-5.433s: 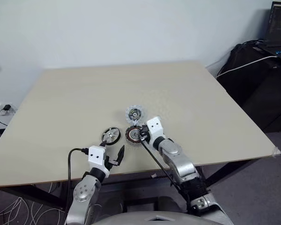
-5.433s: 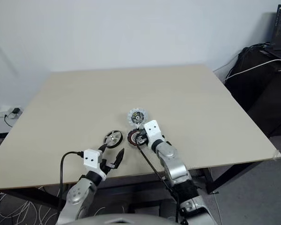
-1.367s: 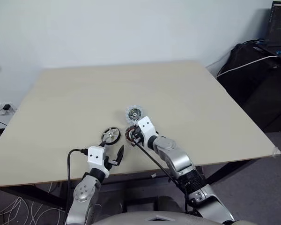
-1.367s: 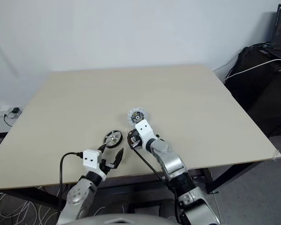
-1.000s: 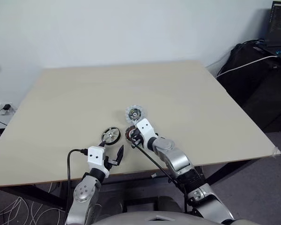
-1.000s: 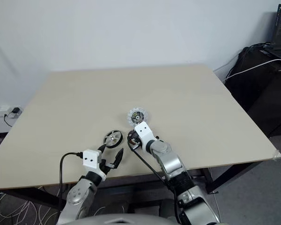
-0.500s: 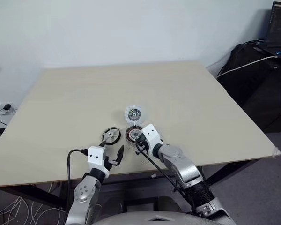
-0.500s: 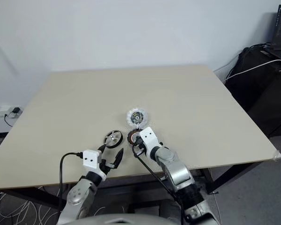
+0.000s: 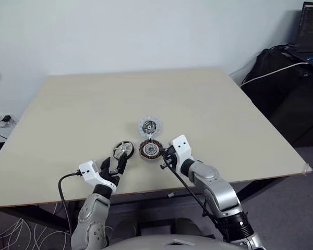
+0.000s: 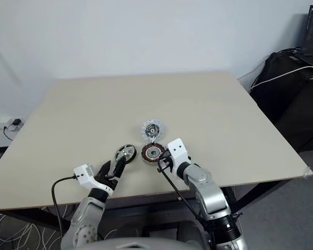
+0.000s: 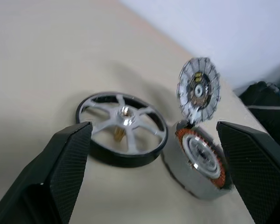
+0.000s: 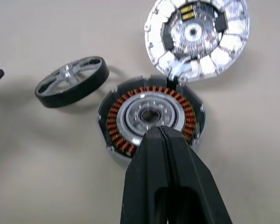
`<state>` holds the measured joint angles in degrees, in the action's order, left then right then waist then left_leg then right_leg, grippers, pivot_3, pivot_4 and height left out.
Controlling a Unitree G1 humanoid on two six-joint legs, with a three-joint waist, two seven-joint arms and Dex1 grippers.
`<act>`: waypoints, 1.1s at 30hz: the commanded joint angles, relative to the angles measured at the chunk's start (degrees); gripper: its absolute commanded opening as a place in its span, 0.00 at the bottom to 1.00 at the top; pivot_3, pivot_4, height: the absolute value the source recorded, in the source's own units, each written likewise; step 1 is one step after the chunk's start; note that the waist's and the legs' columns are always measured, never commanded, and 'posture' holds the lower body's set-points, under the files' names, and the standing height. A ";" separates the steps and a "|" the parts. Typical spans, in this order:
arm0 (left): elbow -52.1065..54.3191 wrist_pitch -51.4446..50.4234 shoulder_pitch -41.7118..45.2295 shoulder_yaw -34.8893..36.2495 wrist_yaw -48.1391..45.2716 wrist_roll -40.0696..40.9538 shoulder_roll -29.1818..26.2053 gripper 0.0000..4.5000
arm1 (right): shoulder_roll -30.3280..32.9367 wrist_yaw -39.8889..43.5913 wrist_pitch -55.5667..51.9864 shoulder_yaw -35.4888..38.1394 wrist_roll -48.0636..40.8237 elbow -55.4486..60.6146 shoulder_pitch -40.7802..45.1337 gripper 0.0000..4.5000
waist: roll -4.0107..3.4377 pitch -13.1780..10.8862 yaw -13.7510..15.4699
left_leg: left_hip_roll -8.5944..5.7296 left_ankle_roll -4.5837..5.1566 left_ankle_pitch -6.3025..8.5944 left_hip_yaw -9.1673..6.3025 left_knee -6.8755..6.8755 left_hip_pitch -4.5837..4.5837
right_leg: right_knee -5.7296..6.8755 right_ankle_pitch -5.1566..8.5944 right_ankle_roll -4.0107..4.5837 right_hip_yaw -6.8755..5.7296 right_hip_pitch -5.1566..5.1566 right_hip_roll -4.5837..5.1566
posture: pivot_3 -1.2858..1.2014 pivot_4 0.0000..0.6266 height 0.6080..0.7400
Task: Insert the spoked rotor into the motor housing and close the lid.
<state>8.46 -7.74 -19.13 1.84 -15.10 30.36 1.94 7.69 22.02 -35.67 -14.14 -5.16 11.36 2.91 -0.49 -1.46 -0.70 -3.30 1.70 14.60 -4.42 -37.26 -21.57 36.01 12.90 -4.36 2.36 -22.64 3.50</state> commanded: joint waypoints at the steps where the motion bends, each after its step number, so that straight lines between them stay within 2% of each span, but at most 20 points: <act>1: 2.28 -2.03 1.77 1.13 2.31 -1.02 -0.76 1.00 | -0.45 -0.56 0.01 0.37 -0.91 2.49 0.41 0.00 | 0.04 -0.02 0.04 | 0.00 -0.02 0.01 0.00 -0.01 0.00 | 0.00 0.00 0.00 0.00 0.02 0.00 | 0.52 0.00 1.00; 8: 0.65 -10.05 7.52 4.57 9.18 -1.56 -2.43 1.00 | -1.52 -1.27 0.26 -0.29 -1.00 2.23 0.09 0.00 | 0.22 -0.13 0.09 | -0.01 -0.10 0.03 -0.05 -0.03 0.01 | 0.01 -0.02 -0.02 -0.03 0.04 -0.01 | 0.52 0.00 1.00; 20: -2.96 -22.90 16.04 7.92 14.74 0.97 -0.20 1.00 | -1.55 -2.40 0.43 0.27 -1.43 2.57 0.14 0.00 | 0.28 -0.14 0.09 | -0.04 -0.05 -0.02 -0.05 -0.03 0.01 | 0.01 -0.04 -0.02 -0.02 0.04 -0.01 | 0.52 0.00 1.00; 33: -2.09 -28.96 16.99 6.40 12.27 0.95 -0.11 1.00 | -1.61 -3.07 0.32 0.10 -1.63 2.76 0.08 0.00 | 0.27 -0.13 0.15 | -0.06 -0.10 -0.01 -0.05 -0.03 0.02 | 0.01 -0.06 -0.01 0.00 0.05 0.01 | 0.52 0.00 1.00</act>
<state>4.88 -35.53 -2.52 9.49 -1.49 30.33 1.60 6.35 19.00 -35.65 -14.64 -6.05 11.88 2.49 -0.22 -1.59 -0.54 -3.36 1.60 14.60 -4.47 -37.29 -21.55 36.02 12.84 -4.37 2.36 -22.58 3.51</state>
